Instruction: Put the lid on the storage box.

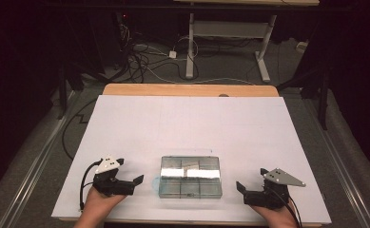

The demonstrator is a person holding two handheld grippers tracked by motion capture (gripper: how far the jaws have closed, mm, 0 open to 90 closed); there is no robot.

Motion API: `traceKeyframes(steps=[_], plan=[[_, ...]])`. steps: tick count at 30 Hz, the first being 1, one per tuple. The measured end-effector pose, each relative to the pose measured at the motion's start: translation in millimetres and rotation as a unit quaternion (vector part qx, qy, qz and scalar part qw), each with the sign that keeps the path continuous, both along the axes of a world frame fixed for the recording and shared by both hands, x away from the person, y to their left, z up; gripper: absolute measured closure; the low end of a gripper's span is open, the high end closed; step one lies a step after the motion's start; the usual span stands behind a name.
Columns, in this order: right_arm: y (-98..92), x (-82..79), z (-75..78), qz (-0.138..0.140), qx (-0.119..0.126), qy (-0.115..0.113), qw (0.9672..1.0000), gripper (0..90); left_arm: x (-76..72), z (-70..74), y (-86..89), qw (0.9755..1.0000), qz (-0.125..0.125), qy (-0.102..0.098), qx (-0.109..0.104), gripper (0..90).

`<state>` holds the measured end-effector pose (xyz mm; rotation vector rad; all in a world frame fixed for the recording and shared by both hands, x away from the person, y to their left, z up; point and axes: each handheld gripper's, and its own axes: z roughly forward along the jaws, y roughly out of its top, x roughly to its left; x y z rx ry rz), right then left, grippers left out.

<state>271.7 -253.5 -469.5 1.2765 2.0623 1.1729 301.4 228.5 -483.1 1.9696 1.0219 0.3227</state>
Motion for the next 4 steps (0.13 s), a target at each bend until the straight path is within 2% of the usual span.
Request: traceKeyframes(steps=[4], plan=[[-1.3,-0.4,-0.3,-0.002,0.000,0.000,1.0000,0.0,0.5,0.0,0.5,1.0000,0.001,0.000,0.002,0.0]])
